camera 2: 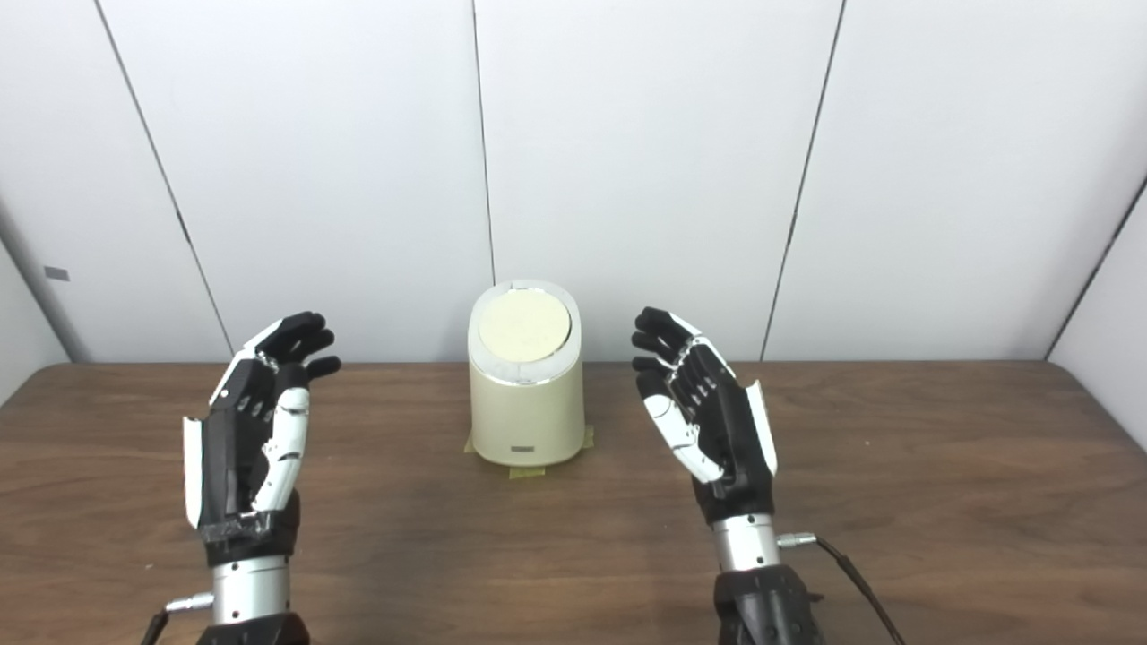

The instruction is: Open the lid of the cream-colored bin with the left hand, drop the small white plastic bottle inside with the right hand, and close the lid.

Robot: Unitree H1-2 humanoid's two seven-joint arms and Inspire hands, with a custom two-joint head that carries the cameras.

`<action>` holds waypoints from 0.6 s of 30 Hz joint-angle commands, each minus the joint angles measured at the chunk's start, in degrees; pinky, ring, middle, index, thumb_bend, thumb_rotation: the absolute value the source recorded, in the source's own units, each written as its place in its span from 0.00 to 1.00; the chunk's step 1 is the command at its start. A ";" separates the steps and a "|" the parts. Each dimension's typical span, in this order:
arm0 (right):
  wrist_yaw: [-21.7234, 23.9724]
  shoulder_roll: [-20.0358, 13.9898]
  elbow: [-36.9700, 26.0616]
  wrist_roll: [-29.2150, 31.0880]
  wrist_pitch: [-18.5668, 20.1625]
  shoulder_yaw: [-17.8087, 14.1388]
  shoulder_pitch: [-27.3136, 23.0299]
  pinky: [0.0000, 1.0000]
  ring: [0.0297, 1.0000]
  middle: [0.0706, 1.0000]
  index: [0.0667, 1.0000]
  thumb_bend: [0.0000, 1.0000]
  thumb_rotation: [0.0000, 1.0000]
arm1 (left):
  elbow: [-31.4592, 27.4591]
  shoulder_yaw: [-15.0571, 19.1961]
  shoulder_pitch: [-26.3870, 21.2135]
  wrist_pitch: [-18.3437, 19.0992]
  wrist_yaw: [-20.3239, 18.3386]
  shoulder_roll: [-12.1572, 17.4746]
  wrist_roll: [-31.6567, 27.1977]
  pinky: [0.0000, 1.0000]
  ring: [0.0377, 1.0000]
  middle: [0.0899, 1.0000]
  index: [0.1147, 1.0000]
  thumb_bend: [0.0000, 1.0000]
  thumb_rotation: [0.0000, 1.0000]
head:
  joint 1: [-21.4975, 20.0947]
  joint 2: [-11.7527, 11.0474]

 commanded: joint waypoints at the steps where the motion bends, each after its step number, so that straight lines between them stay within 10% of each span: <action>1: 0.37 -0.23 -2.42 0.99 -1.15 -0.37 -1.48 0.71 0.78 0.78 0.75 0.32 0.51 | -2.17 0.19 -1.42 -0.96 -0.87 -0.71 -0.59 0.68 0.75 0.74 0.71 0.24 0.42 | 0.08 0.04; 18: 0.58 -1.46 -2.19 1.79 -2.17 -0.91 -0.64 0.70 0.77 0.79 0.77 0.31 0.57 | -2.70 1.25 -0.66 1.60 -2.20 -1.08 -0.33 0.67 0.74 0.74 0.70 0.24 0.44 | 0.94 0.04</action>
